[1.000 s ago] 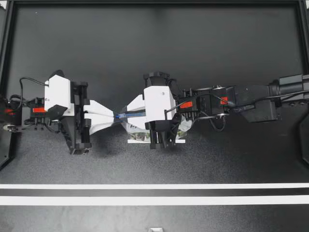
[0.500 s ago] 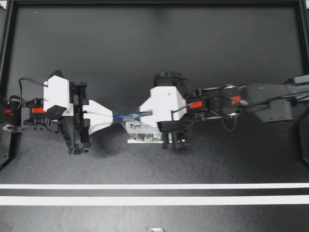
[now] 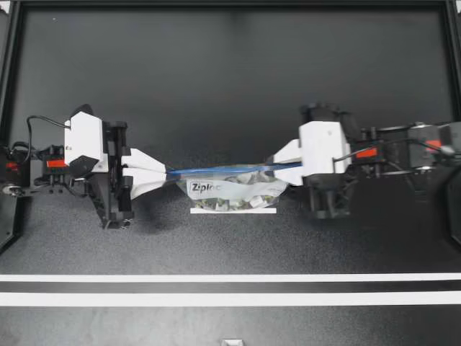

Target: Slide open the ziploc bag.

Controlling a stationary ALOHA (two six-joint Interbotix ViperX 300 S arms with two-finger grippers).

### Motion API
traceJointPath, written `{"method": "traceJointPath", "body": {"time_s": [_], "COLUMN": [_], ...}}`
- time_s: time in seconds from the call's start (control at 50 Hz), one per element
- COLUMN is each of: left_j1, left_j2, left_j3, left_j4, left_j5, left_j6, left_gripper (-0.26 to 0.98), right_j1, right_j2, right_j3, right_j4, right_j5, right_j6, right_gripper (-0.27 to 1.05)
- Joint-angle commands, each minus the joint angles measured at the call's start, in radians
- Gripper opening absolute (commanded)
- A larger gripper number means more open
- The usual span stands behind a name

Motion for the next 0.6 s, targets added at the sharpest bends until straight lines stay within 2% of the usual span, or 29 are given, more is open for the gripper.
{"method": "traceJointPath", "body": {"time_s": [0.0,0.58], "left_j1": [0.003,0.015], "left_j2": [-0.006,-0.017], "left_j3": [-0.003,0.002], "left_j4": [-0.002,0.0], "left_j5": [0.002,0.002], "left_j6": [0.002,0.002], "left_gripper": [-0.14,-0.14], "right_j1": [-0.02,-0.021], "right_j2": [-0.06,-0.106], "right_j3": [0.026,0.109], "right_j4": [0.003,0.012], "right_j5": [-0.003,-0.014], "right_j6": [0.005,0.006], "right_gripper": [-0.08,-0.08]}}
